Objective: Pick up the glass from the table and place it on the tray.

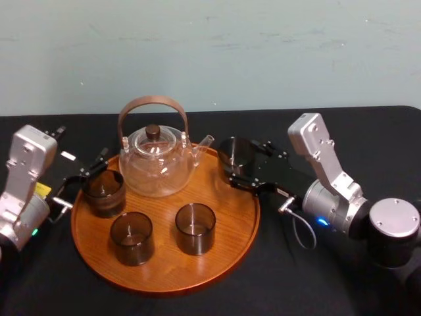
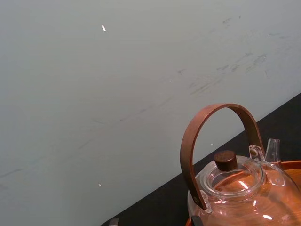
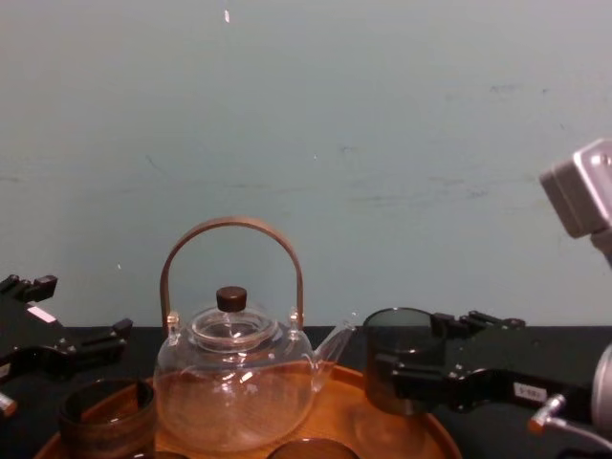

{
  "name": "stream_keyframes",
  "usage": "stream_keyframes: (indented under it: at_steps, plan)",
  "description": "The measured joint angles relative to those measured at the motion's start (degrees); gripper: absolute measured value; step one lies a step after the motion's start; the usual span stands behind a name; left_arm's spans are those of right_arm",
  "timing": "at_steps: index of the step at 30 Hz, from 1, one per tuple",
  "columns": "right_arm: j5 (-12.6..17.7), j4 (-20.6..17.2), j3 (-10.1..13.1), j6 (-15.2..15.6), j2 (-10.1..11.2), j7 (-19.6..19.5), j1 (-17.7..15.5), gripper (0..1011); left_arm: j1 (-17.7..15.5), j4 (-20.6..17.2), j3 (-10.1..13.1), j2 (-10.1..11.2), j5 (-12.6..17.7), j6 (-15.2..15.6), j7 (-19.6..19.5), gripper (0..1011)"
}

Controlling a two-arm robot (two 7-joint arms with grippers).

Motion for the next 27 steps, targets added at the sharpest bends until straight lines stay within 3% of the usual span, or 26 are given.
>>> stream_keyframes:
  at_steps: [27]
  plan:
    - [-0.4, 5.1, -3.0, -0.9, -1.9, 1.4, 2.3, 888, 0.0, 0.0, 0.0, 0.0, 0.0, 0.0, 0.0, 1001]
